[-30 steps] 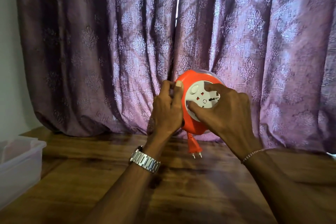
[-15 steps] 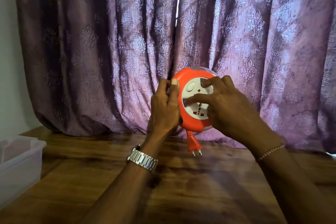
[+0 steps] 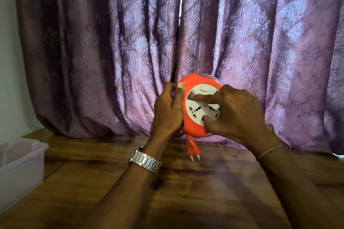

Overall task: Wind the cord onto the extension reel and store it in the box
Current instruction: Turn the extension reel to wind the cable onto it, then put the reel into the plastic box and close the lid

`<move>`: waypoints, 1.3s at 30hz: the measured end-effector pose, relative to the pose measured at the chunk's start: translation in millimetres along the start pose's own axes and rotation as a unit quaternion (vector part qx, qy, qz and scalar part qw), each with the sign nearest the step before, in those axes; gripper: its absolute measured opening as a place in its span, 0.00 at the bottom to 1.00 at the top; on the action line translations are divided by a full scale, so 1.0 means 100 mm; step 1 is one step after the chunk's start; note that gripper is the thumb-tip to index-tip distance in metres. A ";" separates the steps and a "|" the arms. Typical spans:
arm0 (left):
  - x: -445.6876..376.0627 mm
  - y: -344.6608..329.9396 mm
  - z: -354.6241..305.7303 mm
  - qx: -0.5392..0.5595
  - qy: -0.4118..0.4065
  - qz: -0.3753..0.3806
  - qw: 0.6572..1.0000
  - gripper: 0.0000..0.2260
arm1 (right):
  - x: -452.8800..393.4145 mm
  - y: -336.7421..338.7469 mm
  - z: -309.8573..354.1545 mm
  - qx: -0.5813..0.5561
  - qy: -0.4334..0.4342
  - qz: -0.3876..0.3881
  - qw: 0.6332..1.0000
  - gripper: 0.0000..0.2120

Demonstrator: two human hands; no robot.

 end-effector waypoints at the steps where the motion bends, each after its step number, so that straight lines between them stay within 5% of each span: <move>1: 0.00 0.00 0.00 -0.004 -0.001 -0.001 1.000 0.18 | 0.03 -0.03 0.02 -0.020 -0.020 -0.016 0.999 0.29; 8: -0.03 0.03 0.01 0.011 0.039 0.004 0.999 0.16 | -0.02 -0.12 0.00 -0.034 -0.011 -0.019 0.999 0.29; 12: -0.10 0.09 -0.01 0.029 0.073 0.000 0.997 0.17 | 0.02 -0.13 -0.11 -0.185 -0.041 -0.078 0.979 0.21; 15: -0.14 0.12 -0.04 0.041 0.087 -0.007 0.995 0.18 | 0.07 -0.14 -0.24 -0.292 -0.225 -0.198 0.908 0.16; 18: -0.10 0.14 -0.09 0.066 0.099 -0.001 0.993 0.15 | 0.16 -0.26 -0.22 -0.456 -0.409 -0.084 0.786 0.26; 21: -0.02 0.16 -0.13 0.071 0.114 0.006 0.991 0.16 | 0.27 -0.34 -0.05 -0.556 -0.459 -0.041 0.691 0.29; 27: 0.14 0.44 -0.17 0.022 0.096 0.003 0.995 0.15 | 0.37 -0.31 0.21 -0.485 -0.440 -0.155 0.740 0.19; 35: 0.15 1.25 -0.26 -0.031 0.080 0.017 0.996 0.11 | 0.37 -0.37 0.90 -0.541 -0.464 -0.132 0.688 0.15; 39: 0.09 1.79 -0.32 -0.135 0.071 -0.040 0.988 0.12 | 0.26 -0.43 1.26 -0.568 -0.488 -0.113 0.653 0.19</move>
Point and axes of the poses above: each hand's wrist, its own x-axis away from the middle knuckle, its own y-axis out of the back of the hand, z = x × y, the point moved 2 cm from there along -x, towards the middle knuckle, and after that the axes turned 11 degrees about -z, right-handed, at the moved point
